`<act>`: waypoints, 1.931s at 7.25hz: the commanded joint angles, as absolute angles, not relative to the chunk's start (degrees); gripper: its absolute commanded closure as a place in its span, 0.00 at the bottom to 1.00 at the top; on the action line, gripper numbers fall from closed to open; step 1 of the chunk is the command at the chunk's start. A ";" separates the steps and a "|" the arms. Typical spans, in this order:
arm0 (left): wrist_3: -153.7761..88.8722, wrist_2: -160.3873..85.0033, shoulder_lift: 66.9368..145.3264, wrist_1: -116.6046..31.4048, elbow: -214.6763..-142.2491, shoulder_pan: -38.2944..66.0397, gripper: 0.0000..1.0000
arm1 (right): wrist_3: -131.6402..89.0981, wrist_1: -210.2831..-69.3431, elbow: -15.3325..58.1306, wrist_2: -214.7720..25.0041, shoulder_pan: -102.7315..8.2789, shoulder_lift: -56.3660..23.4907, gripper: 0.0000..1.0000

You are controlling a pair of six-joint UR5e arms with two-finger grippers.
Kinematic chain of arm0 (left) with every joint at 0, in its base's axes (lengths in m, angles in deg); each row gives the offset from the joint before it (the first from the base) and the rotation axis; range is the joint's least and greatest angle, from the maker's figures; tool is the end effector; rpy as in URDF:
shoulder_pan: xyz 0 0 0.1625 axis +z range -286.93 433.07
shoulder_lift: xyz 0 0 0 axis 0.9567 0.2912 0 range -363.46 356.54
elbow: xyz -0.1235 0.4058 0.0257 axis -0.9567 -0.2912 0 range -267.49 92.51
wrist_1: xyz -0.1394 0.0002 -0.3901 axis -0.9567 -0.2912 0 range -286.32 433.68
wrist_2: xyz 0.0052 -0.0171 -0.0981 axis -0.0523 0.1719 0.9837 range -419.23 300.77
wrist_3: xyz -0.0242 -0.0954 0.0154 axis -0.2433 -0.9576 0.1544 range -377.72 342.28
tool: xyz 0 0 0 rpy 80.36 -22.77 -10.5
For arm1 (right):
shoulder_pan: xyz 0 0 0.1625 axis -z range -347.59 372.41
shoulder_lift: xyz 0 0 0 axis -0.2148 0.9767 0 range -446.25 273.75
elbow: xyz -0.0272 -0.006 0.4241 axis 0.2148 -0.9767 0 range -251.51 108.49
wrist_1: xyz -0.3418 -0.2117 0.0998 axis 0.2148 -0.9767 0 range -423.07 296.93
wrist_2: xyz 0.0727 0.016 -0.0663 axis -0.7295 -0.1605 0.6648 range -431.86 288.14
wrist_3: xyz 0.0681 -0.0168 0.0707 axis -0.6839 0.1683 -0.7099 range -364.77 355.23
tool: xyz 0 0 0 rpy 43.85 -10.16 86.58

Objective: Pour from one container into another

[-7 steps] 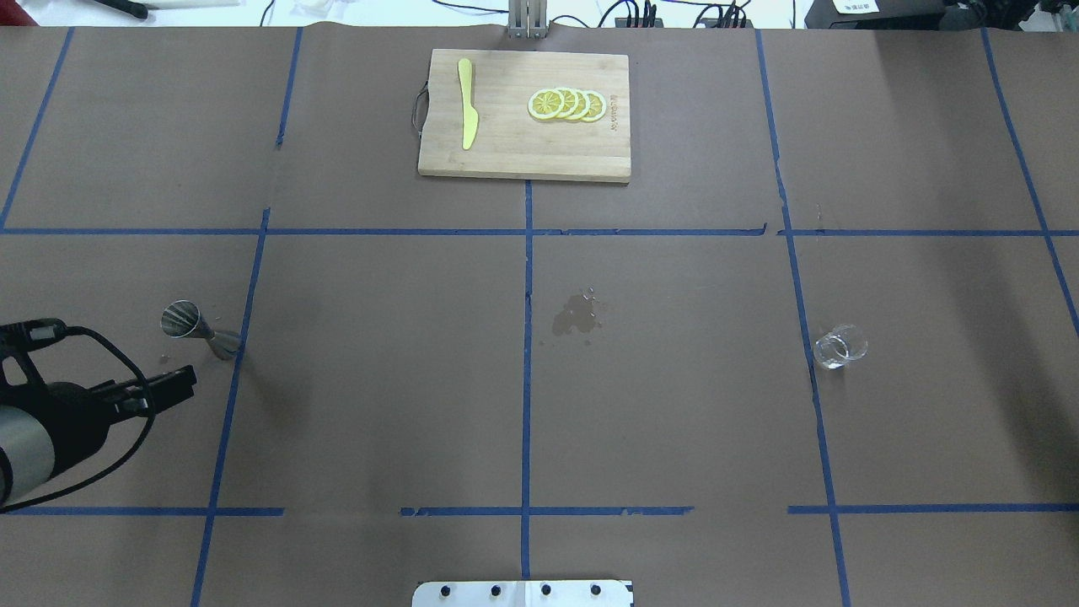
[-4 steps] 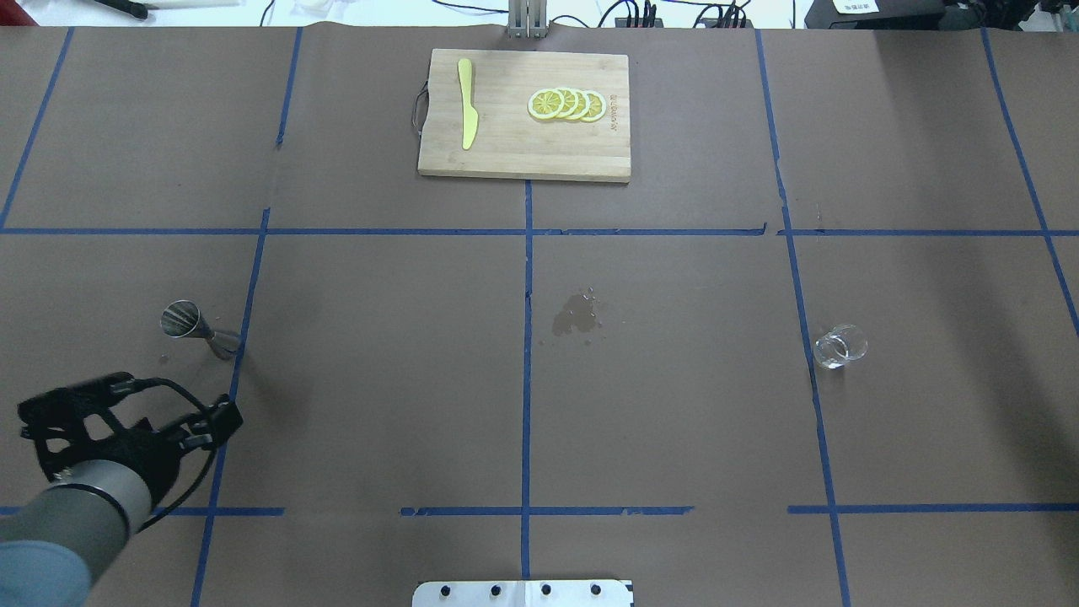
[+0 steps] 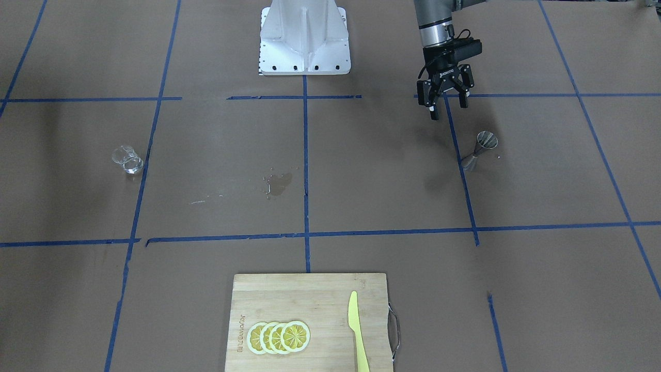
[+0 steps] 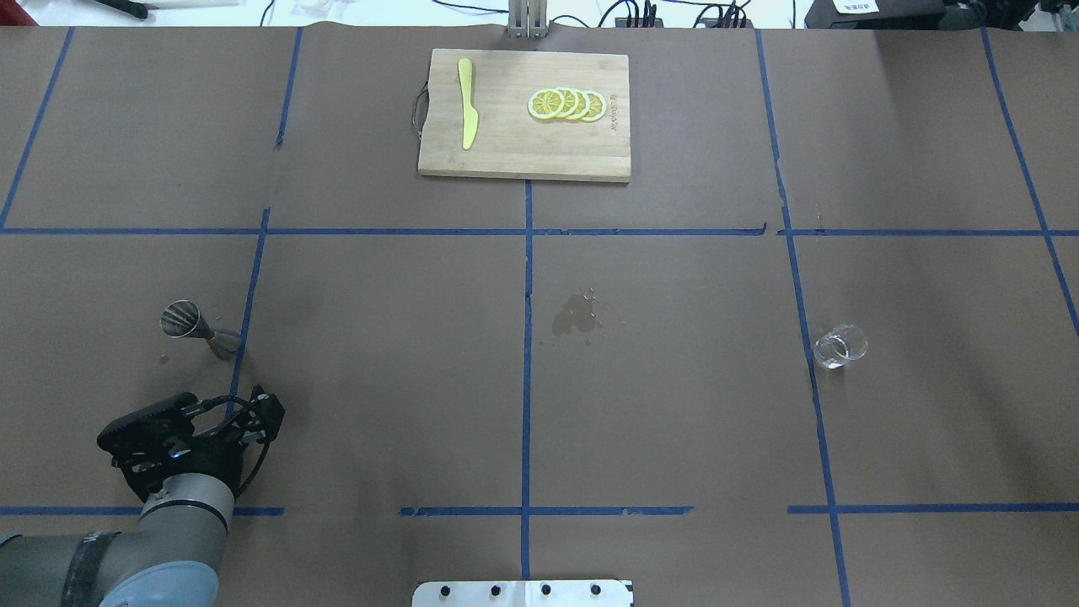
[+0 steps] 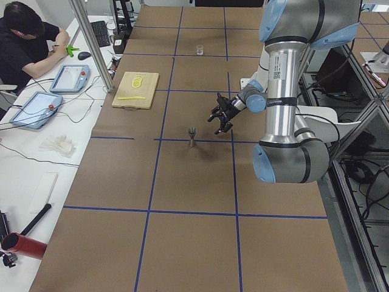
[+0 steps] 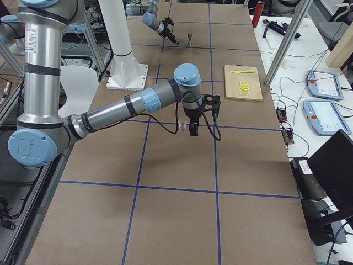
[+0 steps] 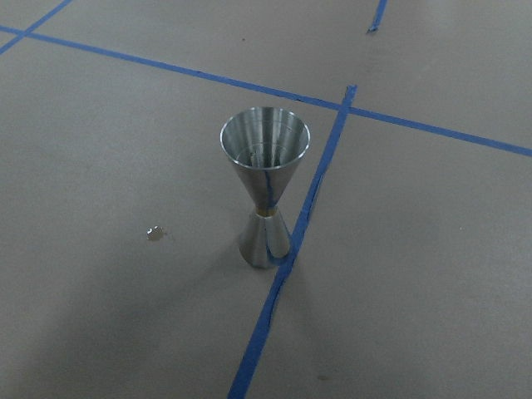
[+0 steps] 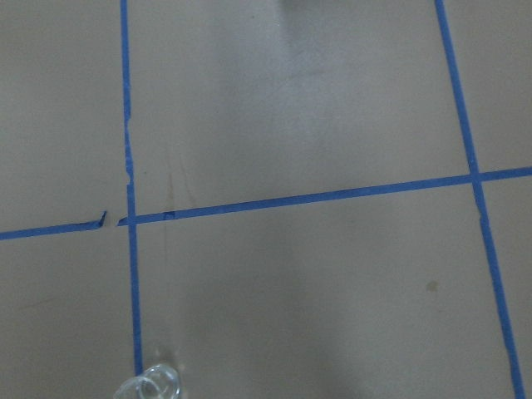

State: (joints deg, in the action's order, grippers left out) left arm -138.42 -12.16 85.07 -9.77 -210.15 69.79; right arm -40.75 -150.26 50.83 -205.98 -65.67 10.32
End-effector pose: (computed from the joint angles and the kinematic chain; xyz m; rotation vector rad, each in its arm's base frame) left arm 0.4335 -0.2263 0.4089 0.6332 0.5854 -0.7177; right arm -0.0255 -0.4304 0.4293 0.1270 -0.8811 0.1997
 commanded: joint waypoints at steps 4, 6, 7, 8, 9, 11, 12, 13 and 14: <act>-142.79 -26.08 82.22 -9.99 -203.00 70.60 0.01 | -61.26 -149.90 62.60 -195.45 -48.53 11.75 0.00; -142.53 -27.85 82.84 -10.08 -201.14 70.87 0.02 | -62.77 -149.64 64.19 -194.65 -46.67 13.06 0.00; -142.18 -28.28 82.93 -10.08 -200.79 70.52 0.02 | -65.21 -149.64 66.20 -192.03 -44.83 13.42 0.00; -142.09 -28.64 83.19 -10.08 -200.09 70.26 0.03 | -66.02 -149.64 67.43 -189.31 -43.16 13.68 0.00; -141.91 -29.51 83.28 -10.34 -199.39 70.17 0.04 | -66.03 -148.07 67.79 -186.76 -41.14 14.73 0.00; -135.19 -35.45 83.98 -17.24 -197.98 68.69 0.04 | -66.03 -135.91 67.62 -182.70 -38.05 23.40 0.00; -131.66 -37.15 85.64 -21.12 -196.14 67.54 0.03 | -66.03 -133.75 67.62 -182.69 -37.70 24.57 0.00; -131.02 -37.16 86.01 -22.20 -194.04 66.75 0.02 | -66.12 -133.64 67.62 -180.95 -35.78 24.50 0.00; -131.10 -37.16 86.10 -22.30 -192.80 66.48 0.02 | -66.38 -133.64 67.62 -178.93 -33.76 24.50 0.00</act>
